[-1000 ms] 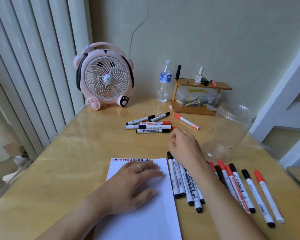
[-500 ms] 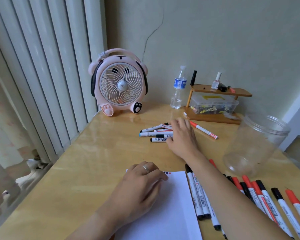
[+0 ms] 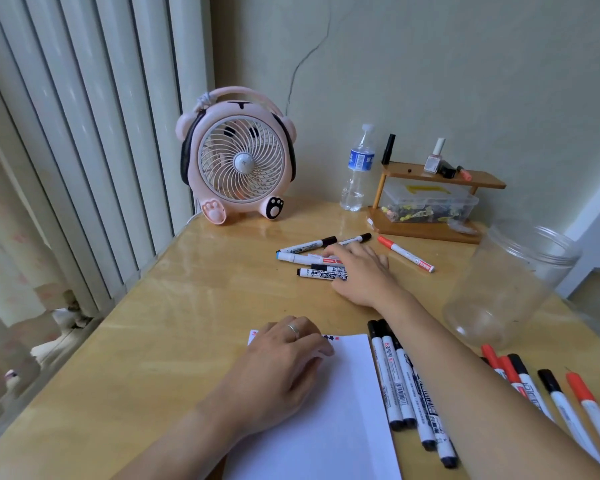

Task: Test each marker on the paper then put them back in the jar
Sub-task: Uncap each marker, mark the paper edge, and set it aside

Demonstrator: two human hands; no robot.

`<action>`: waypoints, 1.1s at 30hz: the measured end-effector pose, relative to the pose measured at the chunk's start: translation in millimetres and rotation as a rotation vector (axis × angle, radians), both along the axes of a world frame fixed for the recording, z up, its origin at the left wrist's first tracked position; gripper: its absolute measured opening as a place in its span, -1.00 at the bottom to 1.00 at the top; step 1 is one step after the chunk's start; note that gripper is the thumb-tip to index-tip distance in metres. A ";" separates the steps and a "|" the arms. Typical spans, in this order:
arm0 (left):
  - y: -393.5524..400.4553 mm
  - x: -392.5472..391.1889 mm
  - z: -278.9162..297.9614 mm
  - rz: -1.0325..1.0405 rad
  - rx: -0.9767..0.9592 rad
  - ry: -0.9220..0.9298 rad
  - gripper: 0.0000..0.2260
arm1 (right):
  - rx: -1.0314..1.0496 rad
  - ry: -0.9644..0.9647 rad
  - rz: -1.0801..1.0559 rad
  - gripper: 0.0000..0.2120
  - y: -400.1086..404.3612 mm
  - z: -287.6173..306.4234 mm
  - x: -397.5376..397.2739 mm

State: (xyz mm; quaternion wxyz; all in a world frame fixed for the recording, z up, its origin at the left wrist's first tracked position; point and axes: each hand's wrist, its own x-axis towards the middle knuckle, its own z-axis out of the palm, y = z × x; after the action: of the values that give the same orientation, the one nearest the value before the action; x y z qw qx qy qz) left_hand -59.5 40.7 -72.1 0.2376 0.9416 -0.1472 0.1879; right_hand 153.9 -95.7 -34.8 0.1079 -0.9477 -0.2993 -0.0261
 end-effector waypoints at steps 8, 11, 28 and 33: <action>15.7 8.9 -2.5 0.141 -0.026 -0.017 -0.79 | 0.089 -0.037 0.033 -0.63 -4.3 -5.2 -1.6; 14.7 8.8 -1.6 0.135 -0.022 -0.005 -0.76 | 0.126 -0.059 0.018 -0.66 -6.7 -2.8 -3.7; 15.0 -6.6 15.4 0.173 -0.403 -0.118 -0.74 | 0.411 -0.062 0.197 -0.89 -36.0 7.4 -164.8; 17.0 -15.4 19.4 -0.005 -0.334 -0.095 -0.72 | 0.523 0.042 0.156 -0.93 -45.2 7.3 -176.6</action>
State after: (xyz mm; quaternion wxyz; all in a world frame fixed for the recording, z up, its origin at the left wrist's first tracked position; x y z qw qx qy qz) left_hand -74.9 57.6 -52.7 0.3842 0.8787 -0.1272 0.2534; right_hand -22.7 -140.9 -27.4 0.3567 -0.8620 -0.3523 -0.0744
